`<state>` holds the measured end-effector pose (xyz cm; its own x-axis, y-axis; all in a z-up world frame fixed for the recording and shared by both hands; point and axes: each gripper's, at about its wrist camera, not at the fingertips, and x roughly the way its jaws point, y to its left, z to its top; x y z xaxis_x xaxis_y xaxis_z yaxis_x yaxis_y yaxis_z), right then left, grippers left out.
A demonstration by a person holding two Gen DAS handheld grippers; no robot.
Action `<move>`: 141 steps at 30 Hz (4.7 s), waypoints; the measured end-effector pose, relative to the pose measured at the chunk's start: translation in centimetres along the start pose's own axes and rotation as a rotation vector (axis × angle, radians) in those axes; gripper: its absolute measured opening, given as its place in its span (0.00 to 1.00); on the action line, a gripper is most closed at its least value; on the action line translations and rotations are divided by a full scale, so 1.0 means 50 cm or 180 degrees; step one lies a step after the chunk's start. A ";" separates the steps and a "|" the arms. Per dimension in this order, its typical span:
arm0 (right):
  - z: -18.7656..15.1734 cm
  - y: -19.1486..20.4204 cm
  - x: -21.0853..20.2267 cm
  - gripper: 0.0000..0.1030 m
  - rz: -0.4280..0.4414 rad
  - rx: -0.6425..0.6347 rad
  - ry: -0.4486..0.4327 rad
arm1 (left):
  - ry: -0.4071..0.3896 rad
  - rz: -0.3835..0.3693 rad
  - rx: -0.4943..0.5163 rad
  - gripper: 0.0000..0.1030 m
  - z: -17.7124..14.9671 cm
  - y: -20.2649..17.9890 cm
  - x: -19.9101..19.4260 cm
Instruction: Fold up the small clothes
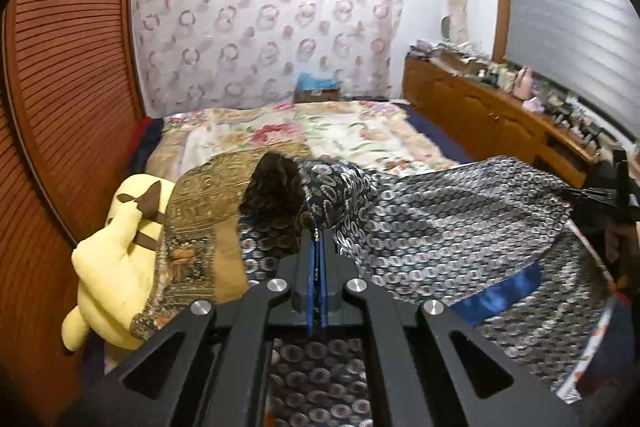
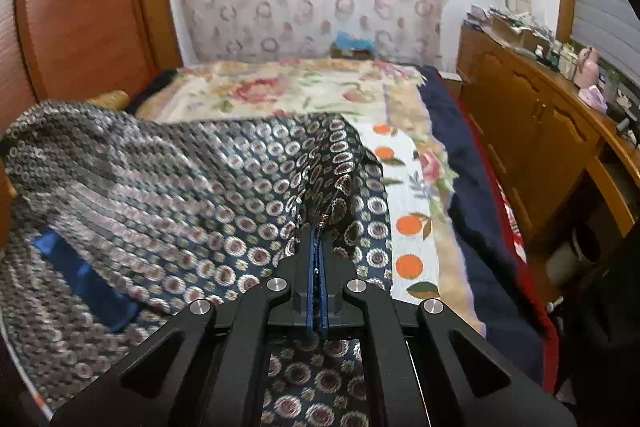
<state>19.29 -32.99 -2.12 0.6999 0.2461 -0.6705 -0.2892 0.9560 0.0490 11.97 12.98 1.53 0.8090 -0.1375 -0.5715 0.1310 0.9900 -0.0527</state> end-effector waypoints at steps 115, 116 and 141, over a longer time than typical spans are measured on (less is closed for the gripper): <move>-0.170 0.200 0.001 0.55 0.0208 -0.0637 0.0485 | 0.0560 0.0219 -0.0560 0.53 -0.335 0.016 0.006; -0.175 0.202 0.001 0.55 0.0178 -0.0629 0.0504 | 0.0531 0.0191 -0.0626 0.53 -0.334 0.024 -0.002; -0.245 0.205 -0.057 0.69 -0.0163 -0.0318 0.0258 | 0.0506 0.0138 -0.0744 0.43 -0.364 0.028 -0.046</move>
<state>6.31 -25.83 -8.78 0.6616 0.1798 -0.7280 -0.3208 0.9454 -0.0580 -0.15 15.26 -12.14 0.7086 -0.1063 -0.6975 -0.0525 0.9779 -0.2023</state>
